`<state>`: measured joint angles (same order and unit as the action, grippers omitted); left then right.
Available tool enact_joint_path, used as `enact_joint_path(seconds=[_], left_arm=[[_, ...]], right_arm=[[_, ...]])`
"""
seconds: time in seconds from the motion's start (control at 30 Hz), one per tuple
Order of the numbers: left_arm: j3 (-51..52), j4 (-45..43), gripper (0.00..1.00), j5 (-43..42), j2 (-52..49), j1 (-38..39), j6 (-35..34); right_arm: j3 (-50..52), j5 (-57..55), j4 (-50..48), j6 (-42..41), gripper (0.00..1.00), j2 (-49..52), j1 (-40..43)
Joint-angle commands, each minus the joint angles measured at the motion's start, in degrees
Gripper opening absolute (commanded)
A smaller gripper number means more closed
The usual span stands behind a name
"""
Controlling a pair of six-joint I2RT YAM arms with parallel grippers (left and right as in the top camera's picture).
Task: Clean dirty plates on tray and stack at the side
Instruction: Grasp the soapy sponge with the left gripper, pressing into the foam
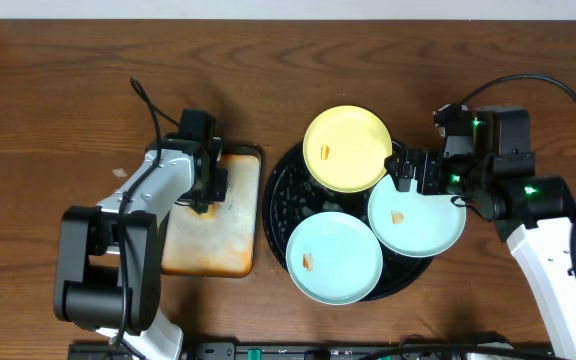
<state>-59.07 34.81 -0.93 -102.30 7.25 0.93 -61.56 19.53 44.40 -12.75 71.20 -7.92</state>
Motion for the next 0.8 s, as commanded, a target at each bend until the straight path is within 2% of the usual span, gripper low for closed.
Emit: enact_joint_path(seconds=[0.0,0.03,0.07,0.13,0.23,0.53,0.63,0.77], left_arm=[[-1.70,3.85,0.08,-0.15,3.50,0.20,-4.13],[-2.05,4.90,0.08,-0.15,4.74,0.20,-5.29],[-2.10,5.51,0.16,-0.15,6.14,0.20,-6.64],[-2.08,6.51,0.41,-0.15,8.39,0.24,-8.39],[-1.97,6.64,0.56,0.15,9.60,0.24,-8.48],[1.88,-4.33,0.56,0.20,2.67,0.24,-6.56],[1.88,-5.81,0.49,0.13,-0.59,0.24,-6.60],[1.88,-5.55,0.32,0.13,-3.04,0.24,-6.58]], right_arm=[[-1.11,-0.02,0.17,0.59,0.99,0.24,0.35],[-1.11,-0.02,0.17,0.59,0.99,0.24,0.35],[-1.11,-0.02,0.20,0.59,0.99,0.24,0.35],[-1.11,-0.02,0.20,0.59,0.99,0.24,0.35],[-1.11,-0.02,0.17,0.59,0.99,0.24,0.35],[-1.11,-0.02,0.20,0.59,0.99,0.24,0.35],[-1.11,-0.02,0.22,0.59,0.99,0.22,0.35],[-1.11,-0.02,0.37,0.59,0.99,0.22,0.35]])
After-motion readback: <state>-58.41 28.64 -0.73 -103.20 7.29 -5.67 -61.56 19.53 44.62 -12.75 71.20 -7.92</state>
